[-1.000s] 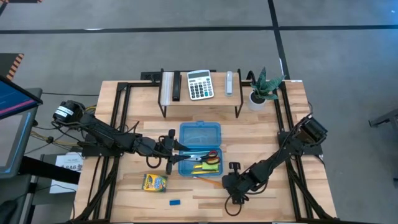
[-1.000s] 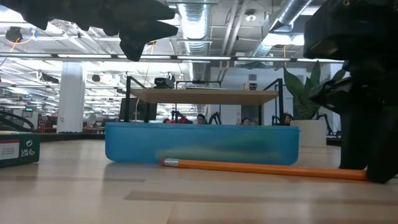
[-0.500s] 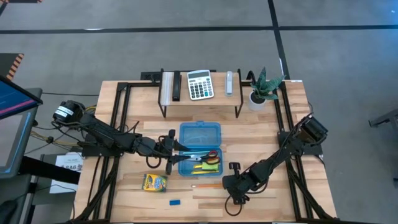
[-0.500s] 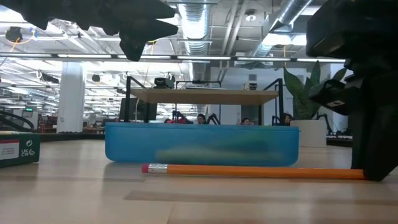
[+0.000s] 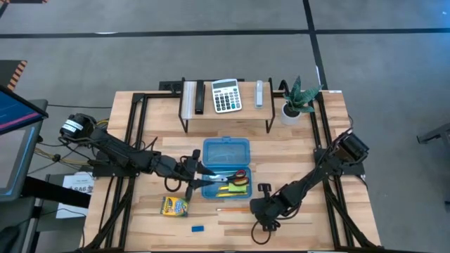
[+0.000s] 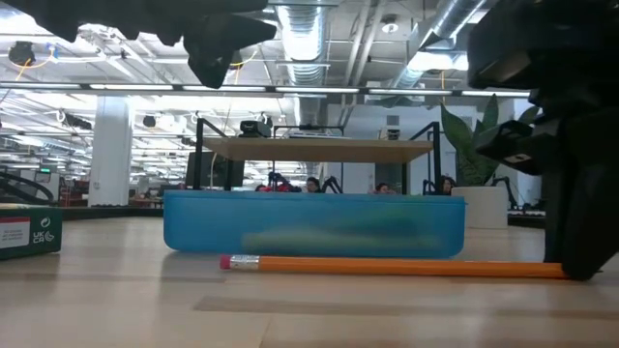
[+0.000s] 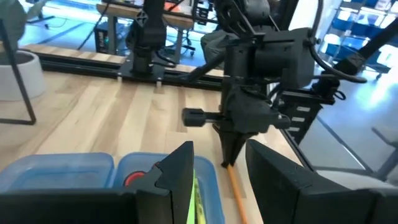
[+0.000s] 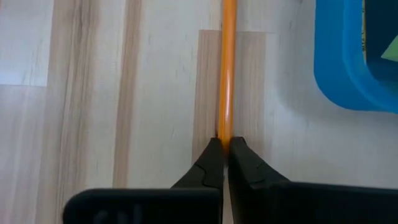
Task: Pack school essentials
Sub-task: Put the orange pencil into the blue supply box
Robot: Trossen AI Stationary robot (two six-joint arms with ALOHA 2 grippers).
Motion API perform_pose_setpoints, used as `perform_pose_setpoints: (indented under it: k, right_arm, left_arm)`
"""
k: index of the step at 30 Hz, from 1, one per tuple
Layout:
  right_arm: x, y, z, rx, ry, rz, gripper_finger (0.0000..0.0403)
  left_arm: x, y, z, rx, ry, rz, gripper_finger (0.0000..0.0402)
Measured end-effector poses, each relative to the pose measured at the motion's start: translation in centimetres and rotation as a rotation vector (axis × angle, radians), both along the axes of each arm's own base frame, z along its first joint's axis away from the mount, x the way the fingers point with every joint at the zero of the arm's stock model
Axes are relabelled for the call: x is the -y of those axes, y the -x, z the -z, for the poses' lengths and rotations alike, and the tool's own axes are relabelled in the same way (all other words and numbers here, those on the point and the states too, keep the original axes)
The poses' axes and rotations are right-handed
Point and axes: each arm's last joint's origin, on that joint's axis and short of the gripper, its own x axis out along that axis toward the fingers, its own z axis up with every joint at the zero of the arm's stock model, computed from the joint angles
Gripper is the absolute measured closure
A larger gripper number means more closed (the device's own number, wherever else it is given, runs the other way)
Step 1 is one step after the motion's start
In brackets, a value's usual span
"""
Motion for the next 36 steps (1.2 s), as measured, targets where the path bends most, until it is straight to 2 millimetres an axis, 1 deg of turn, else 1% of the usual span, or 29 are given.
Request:
perform_pose_setpoints:
  k: [6,11,36]
  right_arm:
    - [-0.1,-0.6,-0.7,0.0,-0.003,0.005,0.0389]
    - [-0.1,-0.8,-1.0,0.005,-0.002,0.008,0.0396]
    - [0.1,-1.2,-1.2,0.02,-0.026,0.014,0.0401]
  left_arm:
    - [0.6,0.3,0.2,-0.021,-0.009,0.027,0.0269]
    - [0.8,0.3,0.3,-0.032,-0.016,0.025,0.0269]
    - [0.7,0.4,0.5,-0.045,-0.024,0.009,0.0269]
